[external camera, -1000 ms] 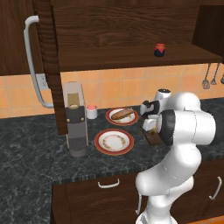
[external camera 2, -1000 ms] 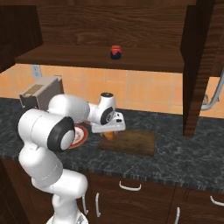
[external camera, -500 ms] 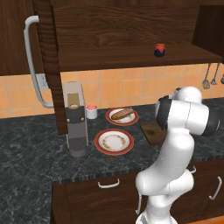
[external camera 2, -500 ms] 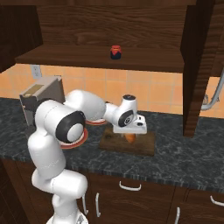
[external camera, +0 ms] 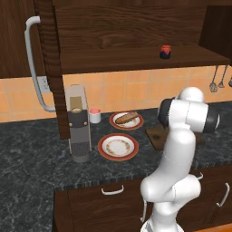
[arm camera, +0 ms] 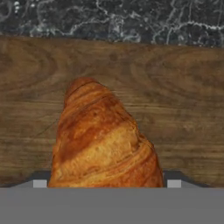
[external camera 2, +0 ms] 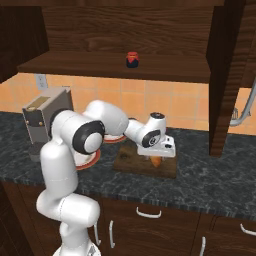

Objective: From the different types of pastries on the counter, select a croissant and place it on the cutting board. Then retrieve a jar of jam from the cabinet and place it alongside the croissant on the cutting board.

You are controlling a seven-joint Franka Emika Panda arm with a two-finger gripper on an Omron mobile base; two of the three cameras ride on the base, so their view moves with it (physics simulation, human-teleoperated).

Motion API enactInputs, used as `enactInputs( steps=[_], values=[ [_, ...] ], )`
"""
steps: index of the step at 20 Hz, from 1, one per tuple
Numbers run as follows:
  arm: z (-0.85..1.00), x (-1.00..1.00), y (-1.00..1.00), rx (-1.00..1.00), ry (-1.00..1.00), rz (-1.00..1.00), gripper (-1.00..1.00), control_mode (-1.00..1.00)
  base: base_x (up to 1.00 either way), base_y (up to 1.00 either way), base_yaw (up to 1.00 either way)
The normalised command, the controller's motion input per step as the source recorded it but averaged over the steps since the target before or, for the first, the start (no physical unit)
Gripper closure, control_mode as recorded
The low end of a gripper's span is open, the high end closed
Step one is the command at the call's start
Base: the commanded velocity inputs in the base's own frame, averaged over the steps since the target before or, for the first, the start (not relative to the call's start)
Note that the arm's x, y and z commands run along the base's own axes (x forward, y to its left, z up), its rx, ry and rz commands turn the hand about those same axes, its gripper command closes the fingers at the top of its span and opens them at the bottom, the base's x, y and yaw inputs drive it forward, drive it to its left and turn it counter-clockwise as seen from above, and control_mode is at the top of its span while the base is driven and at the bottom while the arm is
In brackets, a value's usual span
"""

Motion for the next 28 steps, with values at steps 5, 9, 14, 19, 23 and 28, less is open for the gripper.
enactInputs(
  steps=[5, 9, 14, 19, 23, 28],
  values=[
    [0.05, 0.23, -0.25, 0.0, -0.13, -0.03, -1.0, -1.0, 0.0, 0.0, 0.0],
    [0.49, 0.11, -0.41, 0.0, -0.17, -0.06, -1.0, -1.0, 0.0, 0.0, 0.0],
    [0.29, 0.04, -0.14, 0.0, -0.15, -0.03, -1.0, -1.0, 0.0, 0.0, 0.0],
    [0.48, -0.08, 0.0, 0.0, -0.3, 0.0, -1.0, -1.0, 0.0, 0.0, 0.0],
    [0.7, -0.67, 0.03, -0.01, -0.43, -0.09, -1.0, -1.0, 0.0, 0.0, 0.0],
    [0.68, -0.92, 0.1, -0.01, -0.45, -0.18, -1.0, -1.0, 0.0, 0.0, 0.0]
  ],
)
